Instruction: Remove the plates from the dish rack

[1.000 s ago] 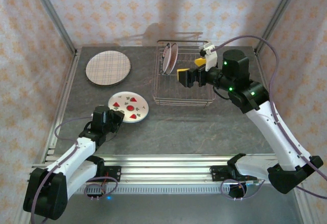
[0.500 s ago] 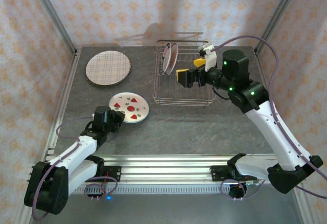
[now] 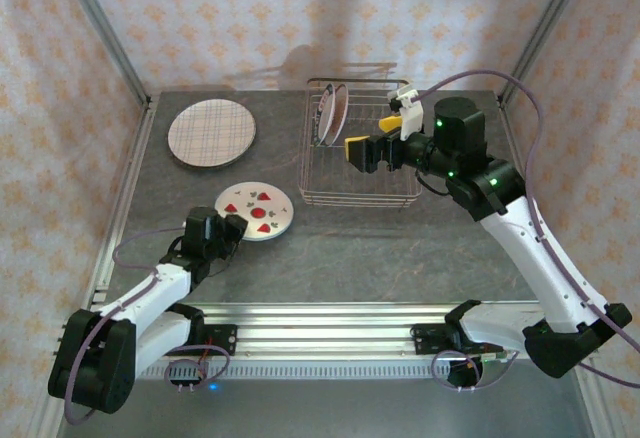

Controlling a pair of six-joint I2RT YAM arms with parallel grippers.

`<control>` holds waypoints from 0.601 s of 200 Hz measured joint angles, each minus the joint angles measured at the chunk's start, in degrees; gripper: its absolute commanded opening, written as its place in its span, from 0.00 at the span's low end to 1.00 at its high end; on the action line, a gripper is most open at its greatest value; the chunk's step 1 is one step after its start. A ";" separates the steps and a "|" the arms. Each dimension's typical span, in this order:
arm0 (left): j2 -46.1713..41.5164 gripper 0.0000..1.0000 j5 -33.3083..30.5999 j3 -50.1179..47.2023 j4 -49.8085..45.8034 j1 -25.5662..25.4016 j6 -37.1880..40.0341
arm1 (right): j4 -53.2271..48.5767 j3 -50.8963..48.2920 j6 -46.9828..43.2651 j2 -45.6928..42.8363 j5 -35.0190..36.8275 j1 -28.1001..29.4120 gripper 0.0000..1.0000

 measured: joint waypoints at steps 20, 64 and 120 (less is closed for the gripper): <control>0.37 0.39 0.00 0.00 -0.42 0.00 0.15 | -0.07 0.00 0.00 0.24 -0.04 0.09 0.99; 0.48 0.51 -0.04 0.11 -2.47 0.00 1.01 | -0.44 0.02 0.02 0.48 -0.17 0.09 0.99; 2.03 0.57 -0.20 2.73 -8.41 0.00 1.66 | -0.46 0.07 0.02 0.52 -0.17 0.09 0.99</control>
